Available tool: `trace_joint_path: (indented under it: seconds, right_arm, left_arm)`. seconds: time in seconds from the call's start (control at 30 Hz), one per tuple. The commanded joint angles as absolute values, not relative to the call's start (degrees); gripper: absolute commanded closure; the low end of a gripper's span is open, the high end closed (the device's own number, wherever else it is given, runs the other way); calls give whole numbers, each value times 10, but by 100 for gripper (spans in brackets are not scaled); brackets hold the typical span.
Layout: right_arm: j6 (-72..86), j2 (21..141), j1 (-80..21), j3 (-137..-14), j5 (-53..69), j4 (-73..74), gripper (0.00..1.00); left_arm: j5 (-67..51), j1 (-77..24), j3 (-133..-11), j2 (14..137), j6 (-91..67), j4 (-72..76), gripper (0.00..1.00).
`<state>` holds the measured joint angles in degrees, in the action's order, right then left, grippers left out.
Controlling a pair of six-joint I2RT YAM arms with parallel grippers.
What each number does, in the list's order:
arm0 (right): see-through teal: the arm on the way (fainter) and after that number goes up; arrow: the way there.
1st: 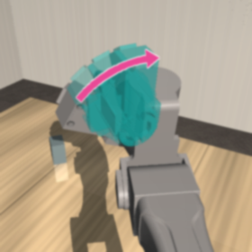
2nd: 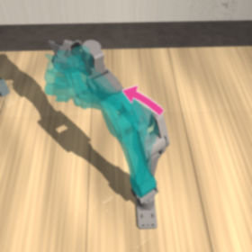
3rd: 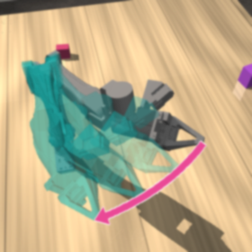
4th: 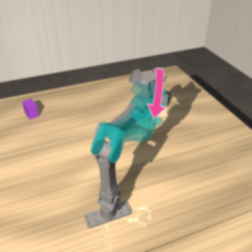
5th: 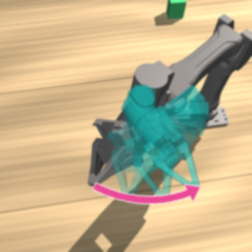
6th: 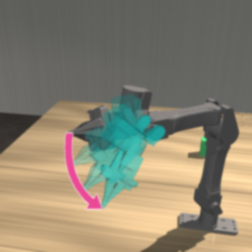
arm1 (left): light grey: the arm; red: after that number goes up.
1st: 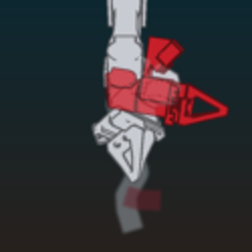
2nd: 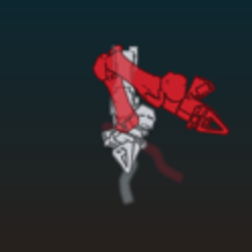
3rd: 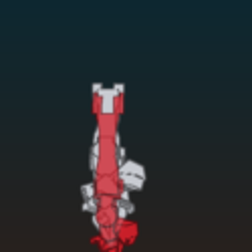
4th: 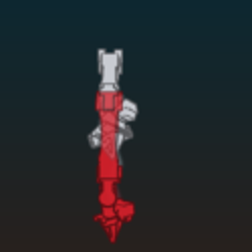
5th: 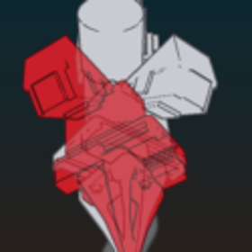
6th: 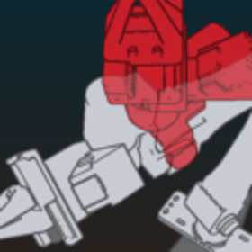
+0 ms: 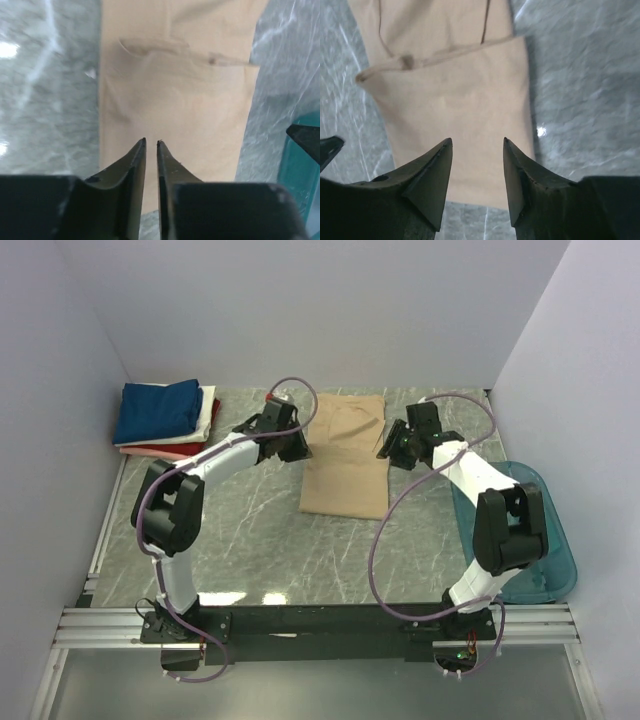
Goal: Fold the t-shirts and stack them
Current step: Fold the tshirt
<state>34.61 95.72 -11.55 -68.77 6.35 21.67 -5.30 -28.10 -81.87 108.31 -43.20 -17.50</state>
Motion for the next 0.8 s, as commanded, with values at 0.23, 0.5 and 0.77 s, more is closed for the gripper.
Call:
trace_joint_path:
  seconds: [0.23,0.5,0.77]
  right_arm:
    - [350,880,-185,-598,39,186,54]
    - [374,866,-227,-494,40,150,62]
    - [378,878,-229,-435,43,120,65]
  left_arm:
    - [-46,-354,-740,1066,-450,-132,94]
    - [-41,-365,-621,1023,-471,-73,99]
    - [-43,-368,-563,1018,-475,-46,99]
